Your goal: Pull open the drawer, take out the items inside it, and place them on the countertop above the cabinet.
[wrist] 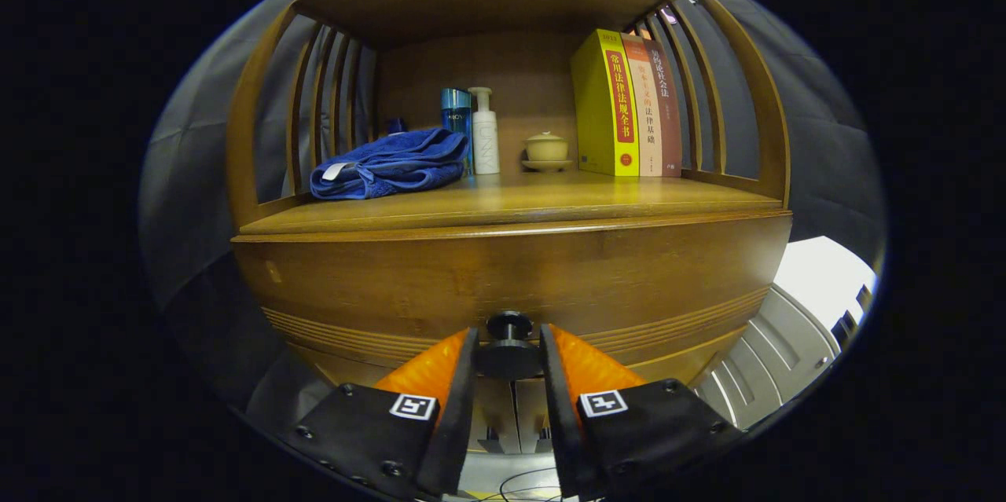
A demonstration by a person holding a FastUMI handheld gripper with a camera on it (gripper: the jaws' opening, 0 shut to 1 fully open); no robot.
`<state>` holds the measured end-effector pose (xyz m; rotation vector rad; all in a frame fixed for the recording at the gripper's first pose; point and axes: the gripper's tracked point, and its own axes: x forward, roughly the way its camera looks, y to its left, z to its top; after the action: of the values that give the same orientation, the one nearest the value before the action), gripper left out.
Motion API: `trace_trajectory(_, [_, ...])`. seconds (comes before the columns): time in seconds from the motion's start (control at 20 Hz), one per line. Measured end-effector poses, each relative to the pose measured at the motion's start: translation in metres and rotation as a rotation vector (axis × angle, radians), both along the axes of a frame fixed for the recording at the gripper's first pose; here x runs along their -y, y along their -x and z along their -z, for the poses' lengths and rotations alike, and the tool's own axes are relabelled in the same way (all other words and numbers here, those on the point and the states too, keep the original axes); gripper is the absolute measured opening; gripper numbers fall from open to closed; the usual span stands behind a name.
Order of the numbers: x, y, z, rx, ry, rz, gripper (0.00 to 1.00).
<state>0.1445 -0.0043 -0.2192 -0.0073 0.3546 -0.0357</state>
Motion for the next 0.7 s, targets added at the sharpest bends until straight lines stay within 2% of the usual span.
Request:
trace_trajectory(0.25, [0.0, 0.001, 0.001, -0.017, 0.013, 0.005, 0.51])
trace_trajectory(0.45, [0.001, 0.001, 0.001, -0.014, 0.006, 0.009, 0.44])
trace_trajectory(0.7, [0.0, 0.018, -0.001, -0.025, -0.024, 0.013, 0.44])
